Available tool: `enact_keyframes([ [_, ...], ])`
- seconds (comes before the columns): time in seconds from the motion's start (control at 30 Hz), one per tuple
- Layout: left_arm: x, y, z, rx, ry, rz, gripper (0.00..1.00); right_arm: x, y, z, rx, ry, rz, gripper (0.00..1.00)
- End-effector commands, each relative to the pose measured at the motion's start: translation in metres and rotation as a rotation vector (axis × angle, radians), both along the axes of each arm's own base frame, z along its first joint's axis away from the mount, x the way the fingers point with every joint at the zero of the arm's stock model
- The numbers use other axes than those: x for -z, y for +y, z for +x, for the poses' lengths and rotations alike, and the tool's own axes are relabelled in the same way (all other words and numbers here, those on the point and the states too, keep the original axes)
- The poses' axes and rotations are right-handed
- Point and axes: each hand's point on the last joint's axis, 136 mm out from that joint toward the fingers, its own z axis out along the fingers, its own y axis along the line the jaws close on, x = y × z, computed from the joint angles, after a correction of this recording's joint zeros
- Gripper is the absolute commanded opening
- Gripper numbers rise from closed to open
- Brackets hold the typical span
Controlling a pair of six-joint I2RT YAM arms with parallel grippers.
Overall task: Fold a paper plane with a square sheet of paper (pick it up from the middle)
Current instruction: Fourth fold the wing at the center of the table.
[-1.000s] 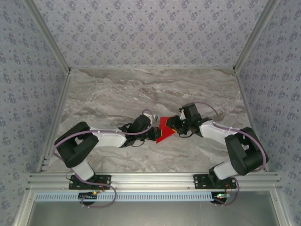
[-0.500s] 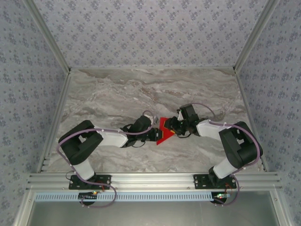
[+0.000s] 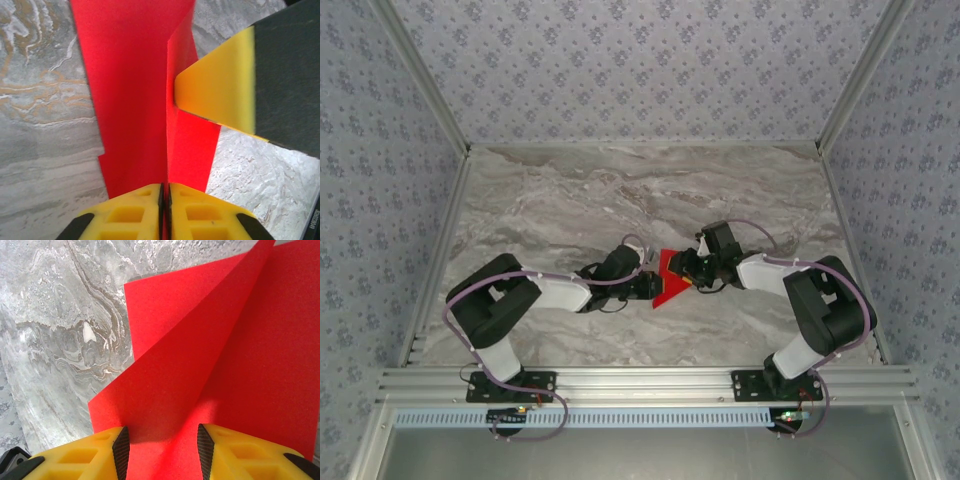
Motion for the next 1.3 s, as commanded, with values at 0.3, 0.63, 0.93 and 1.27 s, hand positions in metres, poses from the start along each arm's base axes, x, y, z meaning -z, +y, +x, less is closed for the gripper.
enact_keyframes([
  [0.3,-0.049,0.061,0.035,-0.030,-0.231,0.212,0.09,-0.060,-0.014,0.003,0.041,-0.153,-0.003,0.49],
  [0.63,-0.085,0.098,0.056,-0.061,-0.549,0.396,0.10,-0.071,-0.026,0.007,0.077,-0.200,-0.058,0.51],
  [0.93,-0.042,0.063,0.032,0.080,-0.633,0.463,0.12,-0.061,-0.027,0.005,0.087,-0.187,-0.073,0.51],
  [1.27,-0.010,0.041,0.012,0.117,-0.546,0.391,0.12,-0.045,-0.030,0.000,0.101,-0.163,-0.091,0.51],
])
